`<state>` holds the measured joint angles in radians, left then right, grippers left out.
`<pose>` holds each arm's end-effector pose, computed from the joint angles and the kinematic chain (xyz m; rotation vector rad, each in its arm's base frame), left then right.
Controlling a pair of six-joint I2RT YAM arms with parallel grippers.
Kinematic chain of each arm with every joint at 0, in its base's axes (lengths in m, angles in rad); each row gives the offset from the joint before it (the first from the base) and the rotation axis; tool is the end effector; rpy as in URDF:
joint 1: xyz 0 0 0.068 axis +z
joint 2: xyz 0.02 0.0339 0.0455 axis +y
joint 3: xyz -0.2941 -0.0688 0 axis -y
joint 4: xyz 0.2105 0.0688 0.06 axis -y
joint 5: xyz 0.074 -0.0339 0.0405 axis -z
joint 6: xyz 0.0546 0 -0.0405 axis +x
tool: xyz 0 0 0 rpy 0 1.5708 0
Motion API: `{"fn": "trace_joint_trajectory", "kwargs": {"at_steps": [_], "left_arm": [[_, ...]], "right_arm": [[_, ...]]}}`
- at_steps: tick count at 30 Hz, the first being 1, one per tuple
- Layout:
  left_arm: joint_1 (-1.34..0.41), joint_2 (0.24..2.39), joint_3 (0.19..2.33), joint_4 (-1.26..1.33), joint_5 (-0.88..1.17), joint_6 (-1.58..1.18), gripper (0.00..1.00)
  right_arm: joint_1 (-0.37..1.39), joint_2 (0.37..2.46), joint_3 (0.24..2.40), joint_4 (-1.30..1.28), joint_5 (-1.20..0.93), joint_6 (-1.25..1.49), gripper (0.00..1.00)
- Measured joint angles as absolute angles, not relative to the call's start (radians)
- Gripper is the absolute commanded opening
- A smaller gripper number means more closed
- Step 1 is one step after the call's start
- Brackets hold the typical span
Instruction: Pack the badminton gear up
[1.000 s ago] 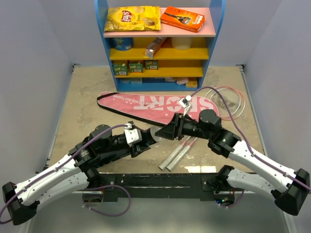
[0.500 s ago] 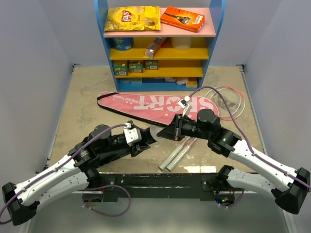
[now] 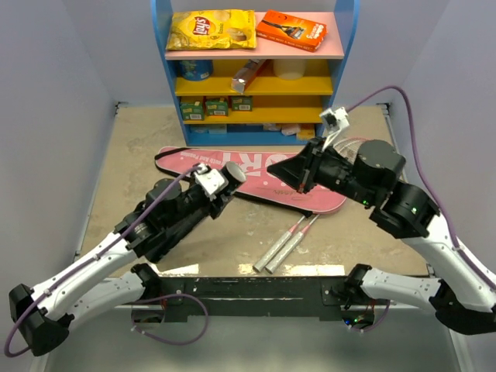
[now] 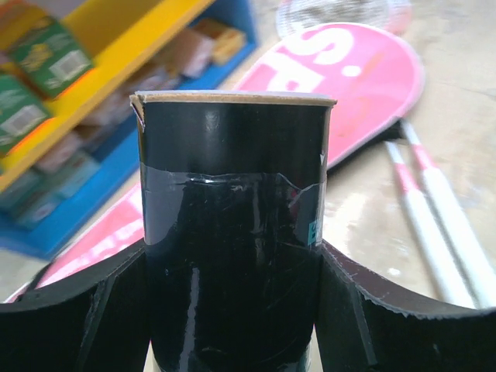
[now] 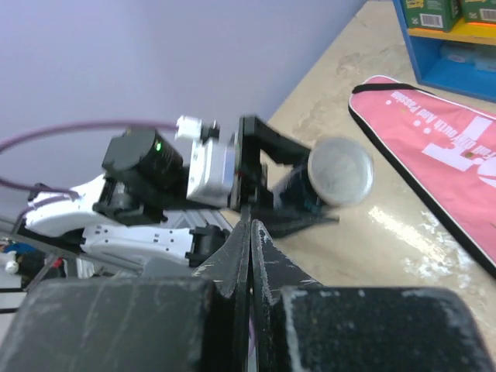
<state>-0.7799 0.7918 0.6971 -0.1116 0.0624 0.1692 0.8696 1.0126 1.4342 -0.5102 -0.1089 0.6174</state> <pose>0.1074 -0.1110 0.3363 0.8645 1.5829 -0.4940 0.0984 0.1257 0.4925 -0.3165 1.7803 1.1911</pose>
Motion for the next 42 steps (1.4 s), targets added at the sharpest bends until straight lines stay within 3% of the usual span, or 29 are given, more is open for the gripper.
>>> {"fn": "trace_joint_trajectory", "kwargs": {"at_steps": [14, 24, 27, 30, 33, 34, 42], "left_arm": [[-0.208, 1.168, 0.908, -0.178, -0.171, 0.208, 0.0], [-0.027, 1.502, 0.986, -0.143, -0.355, 0.198, 0.0], [0.054, 1.6, 1.031, -0.144, -0.387, 0.166, 0.1], [0.126, 1.663, 1.063, -0.144, -0.425, 0.144, 0.16], [0.181, 1.691, 1.069, -0.138, -0.432, 0.139, 0.54], [0.192, 1.692, 1.068, -0.136, -0.433, 0.141, 0.97], [0.195, 1.671, 1.068, -0.1, -0.405, 0.161, 1.0]], "right_arm": [[0.87, 0.913, 1.305, -0.617, -0.064, 0.562, 0.0], [0.87, 0.897, 1.23, -0.582, -0.132, 0.566, 0.0], [0.87, 0.877, 1.169, -0.567, -0.157, 0.576, 0.0], [0.87, 0.864, 1.142, -0.564, -0.176, 0.585, 0.07], [0.87, 0.849, 1.139, -0.562, -0.181, 0.59, 0.18], [0.87, 0.842, 1.139, -0.563, -0.183, 0.592, 0.22], [0.87, 0.809, 1.104, -0.561, -0.204, 0.587, 0.27]]}}
